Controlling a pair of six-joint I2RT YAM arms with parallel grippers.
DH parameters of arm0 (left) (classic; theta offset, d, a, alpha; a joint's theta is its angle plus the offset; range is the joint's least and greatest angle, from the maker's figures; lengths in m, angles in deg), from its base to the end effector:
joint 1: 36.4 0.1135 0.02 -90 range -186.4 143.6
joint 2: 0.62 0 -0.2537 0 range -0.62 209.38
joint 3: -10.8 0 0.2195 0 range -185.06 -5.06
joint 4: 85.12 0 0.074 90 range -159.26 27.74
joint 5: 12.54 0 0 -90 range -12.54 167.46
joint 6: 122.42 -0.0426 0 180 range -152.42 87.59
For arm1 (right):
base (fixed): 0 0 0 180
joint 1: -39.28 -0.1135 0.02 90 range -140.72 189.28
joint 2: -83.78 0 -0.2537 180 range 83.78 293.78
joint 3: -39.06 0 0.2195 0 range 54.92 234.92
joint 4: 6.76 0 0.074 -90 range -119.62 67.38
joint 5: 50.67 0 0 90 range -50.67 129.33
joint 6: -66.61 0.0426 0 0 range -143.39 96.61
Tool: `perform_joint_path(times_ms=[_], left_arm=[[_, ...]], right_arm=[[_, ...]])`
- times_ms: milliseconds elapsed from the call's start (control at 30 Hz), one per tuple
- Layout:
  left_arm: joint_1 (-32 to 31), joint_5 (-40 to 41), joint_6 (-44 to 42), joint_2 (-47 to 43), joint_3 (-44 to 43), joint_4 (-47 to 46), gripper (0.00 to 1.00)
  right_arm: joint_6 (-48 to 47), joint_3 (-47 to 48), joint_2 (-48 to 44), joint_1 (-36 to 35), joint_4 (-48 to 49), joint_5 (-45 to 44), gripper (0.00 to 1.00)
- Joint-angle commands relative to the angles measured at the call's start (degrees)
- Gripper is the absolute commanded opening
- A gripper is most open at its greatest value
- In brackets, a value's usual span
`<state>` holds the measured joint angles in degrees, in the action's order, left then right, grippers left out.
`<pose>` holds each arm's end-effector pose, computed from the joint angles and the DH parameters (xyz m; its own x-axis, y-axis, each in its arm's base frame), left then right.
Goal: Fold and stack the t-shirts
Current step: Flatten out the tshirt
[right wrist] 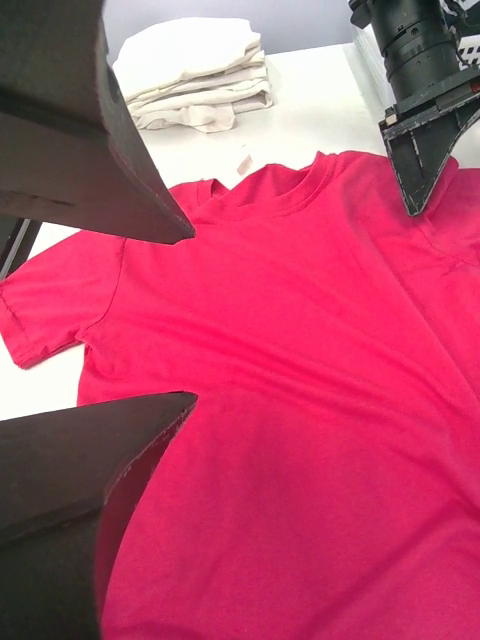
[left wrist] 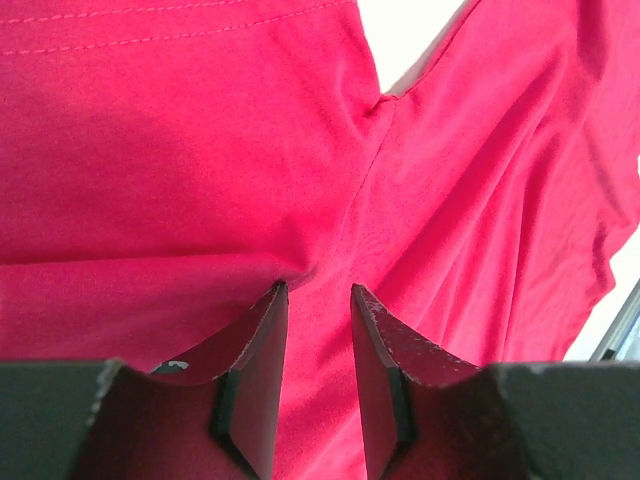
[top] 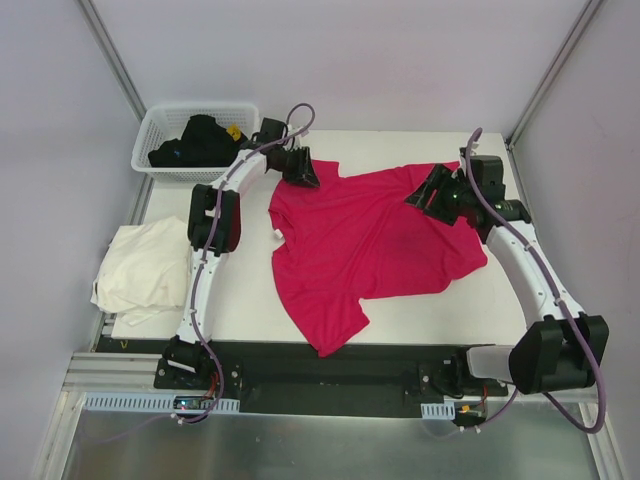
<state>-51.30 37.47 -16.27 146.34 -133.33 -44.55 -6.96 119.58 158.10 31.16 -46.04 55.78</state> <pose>0.5045 -0.1626 0.1677 -0.8181 -0.0028 -0.5751 0.4380 0.6450 -0.6262 0.2615 0.0495 0.3188 -0.6230 0.1851 -0.7600 -0.2024 0.9003 0.3852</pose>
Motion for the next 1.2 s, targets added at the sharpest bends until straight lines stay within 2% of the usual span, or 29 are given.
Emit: perform_joint_path(times_ms=[0, 400, 800, 1167], left_arm=[[0.48, -1.41, 4.24, 0.17, -2.69, -1.33, 0.31], [4.43, -0.36, 16.99, 5.01, -8.32, -7.48, 0.33], [7.68, 1.84, 18.84, 5.53, -8.93, -9.77, 0.33], [9.71, 4.04, 19.54, 7.12, -12.62, -11.17, 0.34]], right_arm=[[0.71, 1.08, -3.13, 0.12, -2.50, -2.12, 0.64], [1.24, -0.76, -10.16, 0.21, -7.87, -5.28, 0.64], [4.14, 0.37, -6.03, -0.14, -3.92, -0.98, 0.64], [3.53, -2.26, -7.53, -0.23, -5.15, -2.73, 0.64]])
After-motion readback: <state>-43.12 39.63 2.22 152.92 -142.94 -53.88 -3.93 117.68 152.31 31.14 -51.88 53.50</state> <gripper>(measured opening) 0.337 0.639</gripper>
